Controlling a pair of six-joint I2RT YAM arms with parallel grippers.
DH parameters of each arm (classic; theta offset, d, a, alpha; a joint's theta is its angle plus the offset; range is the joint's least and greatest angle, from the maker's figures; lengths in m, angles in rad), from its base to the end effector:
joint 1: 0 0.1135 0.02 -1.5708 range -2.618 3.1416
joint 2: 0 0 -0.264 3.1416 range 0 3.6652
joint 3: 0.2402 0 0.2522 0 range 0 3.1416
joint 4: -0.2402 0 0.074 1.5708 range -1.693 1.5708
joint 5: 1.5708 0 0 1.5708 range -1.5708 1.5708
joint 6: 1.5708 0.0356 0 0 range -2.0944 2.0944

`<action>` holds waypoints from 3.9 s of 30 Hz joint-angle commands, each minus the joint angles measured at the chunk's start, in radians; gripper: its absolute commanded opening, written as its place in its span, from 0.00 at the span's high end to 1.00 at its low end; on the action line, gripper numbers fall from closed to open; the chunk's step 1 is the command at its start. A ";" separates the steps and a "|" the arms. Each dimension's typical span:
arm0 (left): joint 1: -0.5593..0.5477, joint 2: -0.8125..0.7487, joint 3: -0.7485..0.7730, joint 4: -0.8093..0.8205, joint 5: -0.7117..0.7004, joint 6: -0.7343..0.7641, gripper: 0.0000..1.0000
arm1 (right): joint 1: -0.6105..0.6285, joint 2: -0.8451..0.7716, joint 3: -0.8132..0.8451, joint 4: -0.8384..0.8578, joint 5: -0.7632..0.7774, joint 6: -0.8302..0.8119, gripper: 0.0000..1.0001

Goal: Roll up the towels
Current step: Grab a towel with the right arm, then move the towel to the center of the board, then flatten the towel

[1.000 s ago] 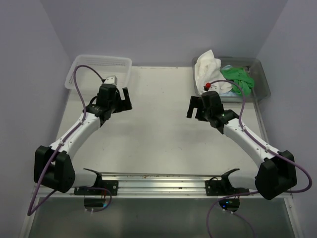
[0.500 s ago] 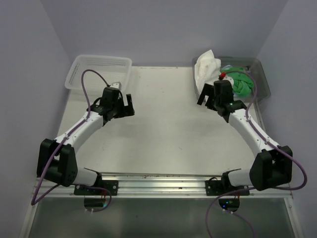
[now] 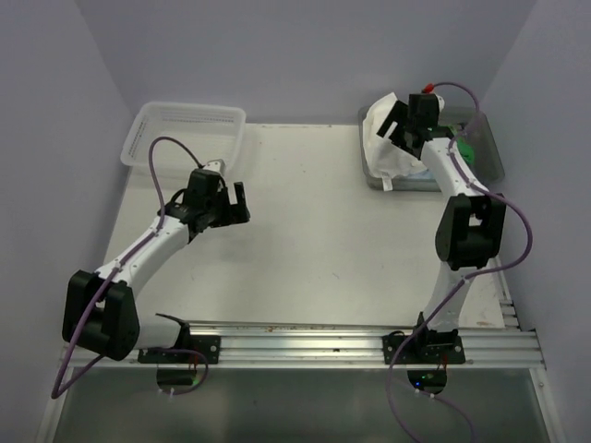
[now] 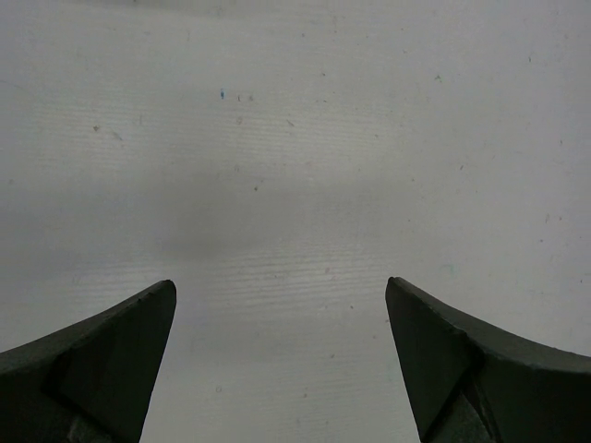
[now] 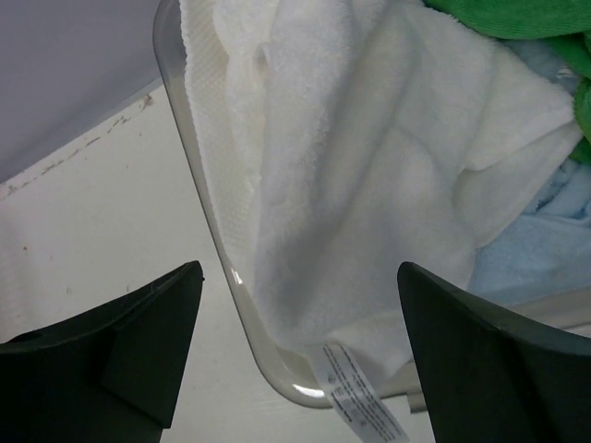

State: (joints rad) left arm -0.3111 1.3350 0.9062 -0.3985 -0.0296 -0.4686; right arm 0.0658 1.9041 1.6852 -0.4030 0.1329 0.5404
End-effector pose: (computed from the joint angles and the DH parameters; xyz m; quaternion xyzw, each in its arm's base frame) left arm 0.2671 -0.0848 0.2422 -0.0786 0.9283 -0.1253 0.3412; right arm 0.4467 0.0247 0.3047 0.2381 0.8556 0.0797 0.4527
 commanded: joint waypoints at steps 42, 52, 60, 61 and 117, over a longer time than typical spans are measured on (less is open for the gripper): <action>0.211 -0.197 0.151 -0.085 -0.033 -0.097 0.03 | 0.446 -0.458 0.259 -0.036 -0.355 -0.137 1.00; 0.260 -0.171 0.174 -0.102 0.052 -0.076 0.03 | 0.637 -0.377 -0.300 0.093 -0.280 0.003 0.56; 0.096 -0.091 0.126 -0.076 0.145 -0.061 0.03 | 0.473 -0.494 -0.424 -0.077 -0.110 -0.094 0.19; 0.055 -0.061 0.122 -0.071 0.149 -0.068 0.03 | 0.427 -0.511 -0.447 -0.074 -0.127 -0.091 0.19; -0.026 -0.302 0.600 -0.126 0.060 -0.104 1.00 | 0.046 -0.875 0.011 -0.152 -0.303 -0.120 1.00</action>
State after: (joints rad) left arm -0.3416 1.0527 1.4658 -0.5465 0.0811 -0.5869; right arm 0.1173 1.0512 1.6337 -0.5007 -0.1608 0.4679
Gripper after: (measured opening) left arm 0.047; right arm 0.026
